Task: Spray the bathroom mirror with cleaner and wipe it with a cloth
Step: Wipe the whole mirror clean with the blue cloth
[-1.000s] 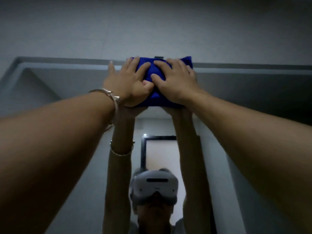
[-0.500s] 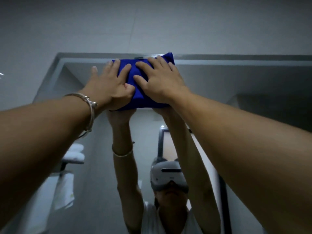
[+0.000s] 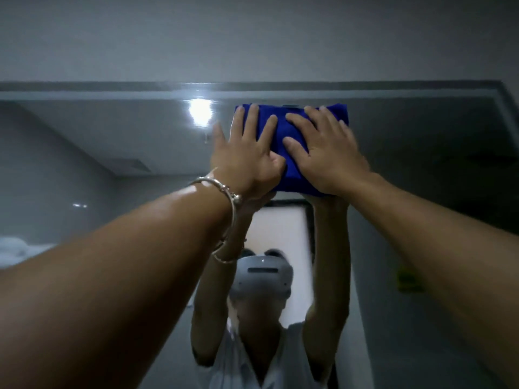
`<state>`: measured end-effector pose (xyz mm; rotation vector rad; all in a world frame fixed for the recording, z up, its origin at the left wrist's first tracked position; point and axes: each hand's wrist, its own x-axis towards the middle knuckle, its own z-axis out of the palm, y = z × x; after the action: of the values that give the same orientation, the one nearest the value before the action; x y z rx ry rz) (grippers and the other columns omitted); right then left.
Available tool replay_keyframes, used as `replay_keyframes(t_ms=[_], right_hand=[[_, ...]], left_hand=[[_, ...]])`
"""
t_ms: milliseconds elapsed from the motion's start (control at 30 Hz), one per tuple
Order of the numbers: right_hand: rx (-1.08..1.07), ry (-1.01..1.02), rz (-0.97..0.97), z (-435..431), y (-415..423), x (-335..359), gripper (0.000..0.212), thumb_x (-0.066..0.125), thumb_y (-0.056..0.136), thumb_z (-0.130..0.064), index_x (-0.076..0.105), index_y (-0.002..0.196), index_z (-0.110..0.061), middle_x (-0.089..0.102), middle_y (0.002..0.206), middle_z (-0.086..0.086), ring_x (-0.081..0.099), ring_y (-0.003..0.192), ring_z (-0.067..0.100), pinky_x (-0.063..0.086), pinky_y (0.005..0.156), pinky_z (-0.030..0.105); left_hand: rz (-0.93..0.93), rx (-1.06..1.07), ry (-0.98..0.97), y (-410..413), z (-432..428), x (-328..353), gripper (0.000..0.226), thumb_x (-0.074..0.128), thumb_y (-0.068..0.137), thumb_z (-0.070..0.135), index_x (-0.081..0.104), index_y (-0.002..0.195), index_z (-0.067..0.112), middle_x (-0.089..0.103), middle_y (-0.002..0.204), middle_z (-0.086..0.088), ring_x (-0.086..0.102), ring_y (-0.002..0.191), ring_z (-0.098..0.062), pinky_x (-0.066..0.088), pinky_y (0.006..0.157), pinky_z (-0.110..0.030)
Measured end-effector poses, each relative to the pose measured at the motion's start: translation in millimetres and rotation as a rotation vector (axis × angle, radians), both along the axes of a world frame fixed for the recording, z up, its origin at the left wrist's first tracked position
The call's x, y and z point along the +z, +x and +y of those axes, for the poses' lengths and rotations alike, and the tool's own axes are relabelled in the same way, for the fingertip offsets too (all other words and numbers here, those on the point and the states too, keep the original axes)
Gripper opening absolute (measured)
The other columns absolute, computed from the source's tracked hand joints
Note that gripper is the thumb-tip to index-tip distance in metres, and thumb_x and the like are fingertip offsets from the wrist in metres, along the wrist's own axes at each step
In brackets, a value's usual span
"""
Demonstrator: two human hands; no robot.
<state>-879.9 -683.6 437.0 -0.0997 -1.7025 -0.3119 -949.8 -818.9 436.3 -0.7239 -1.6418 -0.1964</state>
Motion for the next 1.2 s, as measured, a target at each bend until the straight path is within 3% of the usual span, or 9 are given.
replay_keyframes(t_ms=[300,433,533,600,700,767,900,1033,1200], right_hand=[[0.027,0.068,-0.061,60,30,-58,0.054,0.026,0.098,-0.052,0.020,0.149,-0.034,0.011,0.160,0.000,0.001,0.147,0.019,-0.001,0.117,0.041],[0.016,0.093,-0.082,76,39,-83,0.061,0.013,0.092,-0.056,0.020,0.149,-0.034,0.016,0.159,0.002,0.005,0.147,0.021,-0.002,0.115,0.040],[0.012,0.086,-0.067,79,38,-93,0.062,0.015,0.092,-0.054,0.028,0.148,-0.031,0.025,0.157,0.005,0.015,0.146,0.025,0.003,0.114,0.042],[-0.002,0.079,-0.059,78,37,-93,0.060,0.019,0.093,-0.053,0.033,0.146,-0.029,0.031,0.154,0.007,0.021,0.144,0.027,0.008,0.113,0.043],[-0.026,0.101,-0.061,76,37,-88,0.059,0.022,0.092,-0.053,0.037,0.144,-0.028,0.037,0.151,0.008,0.027,0.142,0.029,0.012,0.111,0.044],[-0.029,0.110,-0.084,72,39,-74,0.064,0.016,0.090,-0.056,0.029,0.147,-0.031,0.028,0.155,0.005,0.017,0.145,0.025,0.006,0.114,0.042],[0.010,0.080,-0.070,50,29,-21,0.060,0.018,0.094,-0.057,0.018,0.150,-0.034,0.013,0.159,0.000,0.003,0.147,0.019,0.000,0.117,0.042],[0.035,0.066,-0.033,26,6,31,0.054,0.026,0.099,-0.053,0.020,0.149,-0.034,0.015,0.159,-0.001,0.004,0.147,0.019,0.000,0.117,0.043],[0.031,0.095,0.004,10,-2,64,0.053,0.028,0.099,-0.053,0.026,0.148,-0.034,0.022,0.156,-0.001,0.012,0.145,0.019,0.005,0.117,0.043]], left_hand=[[-0.053,0.033,0.049,28,54,-74,0.077,-0.003,0.077,0.046,-0.007,0.150,0.020,-0.011,0.158,-0.010,-0.009,0.145,-0.027,0.004,0.114,-0.053],[-0.052,0.026,0.078,34,71,-105,0.073,0.005,0.081,0.042,-0.002,0.150,0.020,-0.004,0.158,-0.011,-0.003,0.146,-0.029,0.008,0.114,-0.053],[-0.010,0.035,0.091,36,74,-112,0.069,0.021,0.083,0.036,0.016,0.148,0.014,0.018,0.155,-0.016,0.017,0.143,-0.034,0.017,0.109,-0.058],[-0.011,0.059,0.060,35,71,-111,0.069,0.019,0.084,0.038,0.013,0.149,0.016,0.014,0.156,-0.016,0.014,0.144,-0.033,0.015,0.110,-0.057],[0.006,0.080,0.026,33,65,-102,0.070,0.018,0.084,0.040,0.014,0.150,0.016,0.012,0.157,-0.016,0.013,0.144,-0.033,0.014,0.111,-0.058],[0.026,0.117,0.003,32,59,-86,0.071,0.018,0.083,0.040,0.017,0.149,0.015,0.016,0.156,-0.017,0.017,0.143,-0.033,0.017,0.110,-0.060],[0.014,0.170,-0.007,21,37,-26,0.076,-0.002,0.078,0.046,-0.007,0.150,0.022,-0.008,0.159,-0.009,-0.005,0.146,-0.024,0.004,0.113,-0.057],[-0.049,0.122,0.010,9,12,26,0.065,0.016,0.091,0.043,-0.008,0.150,0.026,-0.012,0.159,-0.004,-0.010,0.145,-0.019,0.000,0.112,-0.057],[-0.021,0.052,0.063,-7,-1,57,0.069,0.018,0.087,0.047,-0.002,0.150,0.028,-0.007,0.159,-0.001,-0.007,0.146,-0.016,0.001,0.112,-0.058]])
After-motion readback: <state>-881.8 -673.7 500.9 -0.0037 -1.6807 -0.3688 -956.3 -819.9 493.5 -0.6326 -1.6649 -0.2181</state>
